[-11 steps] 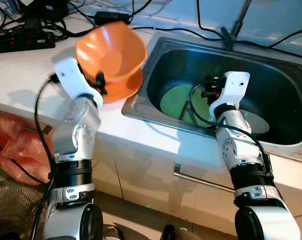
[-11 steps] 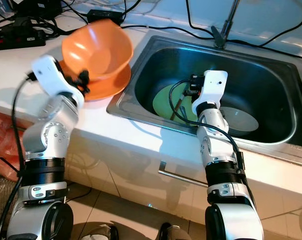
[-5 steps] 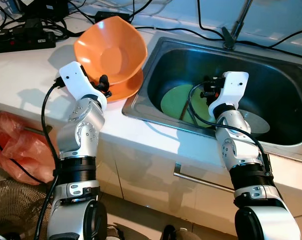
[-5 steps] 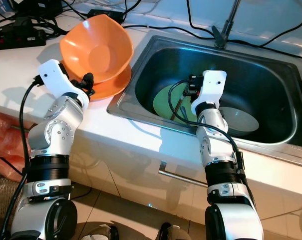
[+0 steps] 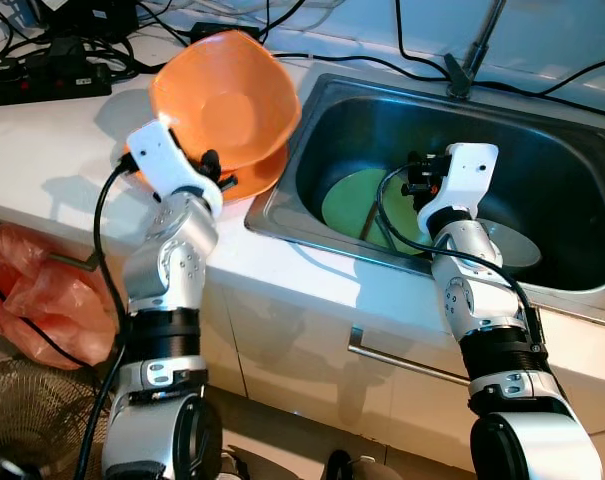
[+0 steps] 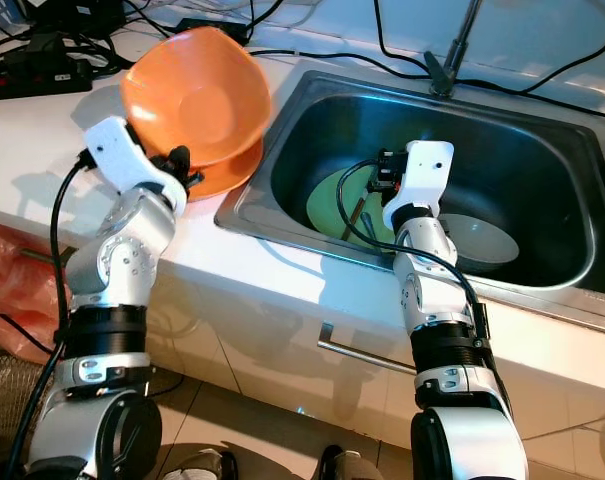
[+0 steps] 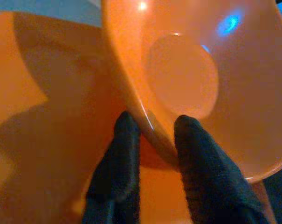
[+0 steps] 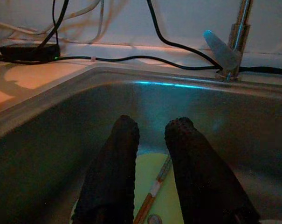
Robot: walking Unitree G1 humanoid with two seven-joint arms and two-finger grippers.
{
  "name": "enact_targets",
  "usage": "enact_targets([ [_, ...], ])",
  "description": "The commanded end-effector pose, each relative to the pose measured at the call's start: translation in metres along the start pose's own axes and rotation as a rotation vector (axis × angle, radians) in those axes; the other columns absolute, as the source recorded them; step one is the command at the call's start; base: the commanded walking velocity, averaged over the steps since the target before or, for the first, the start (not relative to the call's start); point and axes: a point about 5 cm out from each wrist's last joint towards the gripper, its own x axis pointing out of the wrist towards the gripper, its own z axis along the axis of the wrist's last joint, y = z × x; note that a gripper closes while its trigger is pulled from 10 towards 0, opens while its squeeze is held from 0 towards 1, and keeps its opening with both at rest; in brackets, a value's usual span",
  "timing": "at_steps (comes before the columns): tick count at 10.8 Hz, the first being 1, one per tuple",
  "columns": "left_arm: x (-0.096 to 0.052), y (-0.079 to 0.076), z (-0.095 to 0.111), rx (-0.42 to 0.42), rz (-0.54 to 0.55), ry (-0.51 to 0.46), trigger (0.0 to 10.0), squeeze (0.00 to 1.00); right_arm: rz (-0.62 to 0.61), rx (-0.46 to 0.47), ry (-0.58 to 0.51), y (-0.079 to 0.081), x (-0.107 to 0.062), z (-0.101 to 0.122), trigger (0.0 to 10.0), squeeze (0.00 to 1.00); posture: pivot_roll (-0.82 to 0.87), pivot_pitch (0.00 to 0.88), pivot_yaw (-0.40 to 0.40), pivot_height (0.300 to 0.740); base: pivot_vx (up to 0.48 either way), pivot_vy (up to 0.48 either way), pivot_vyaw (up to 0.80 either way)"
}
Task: Kitchen organization
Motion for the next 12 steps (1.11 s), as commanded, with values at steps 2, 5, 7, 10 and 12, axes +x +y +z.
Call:
enact_targets([
  [2,0.001,-0.003,0.0,-0.02,0.001,0.0,0.0,0.0,-0.007,-0.012,-0.01,-0.003,0.001,0.003,10.0,0.0,0.03,0.111,-0.042,0.74,0.0,0.0,0.0],
  [5,0.002,-0.005,0.005,-0.021,-0.011,-0.029,0.0,0.0,-0.005,-0.01,-0.011,-0.002,0.002,0.003,10.0,0.0,0.03,0.105,-0.043,0.74,0.0,0.0,0.0],
  [7,0.002,-0.003,0.01,-0.02,-0.005,-0.063,0.0,0.0,0.0,-0.007,-0.012,0.001,0.003,0.004,10.0,0.0,0.04,0.1,-0.045,0.74,0.0,0.0,0.0],
  [10,-0.002,-0.014,0.028,-0.003,-0.093,-0.182,0.0,0.0,0.001,0.001,-0.017,0.002,0.004,0.004,10.0,0.0,0.04,0.094,-0.041,0.74,0.0,0.0,0.0],
  [12,-0.009,-0.024,0.041,-0.004,-0.178,-0.289,0.0,0.0,0.004,0.005,-0.018,0.004,0.004,0.004,10.0,0.0,0.04,0.093,-0.041,0.74,0.0,0.0,0.0],
])
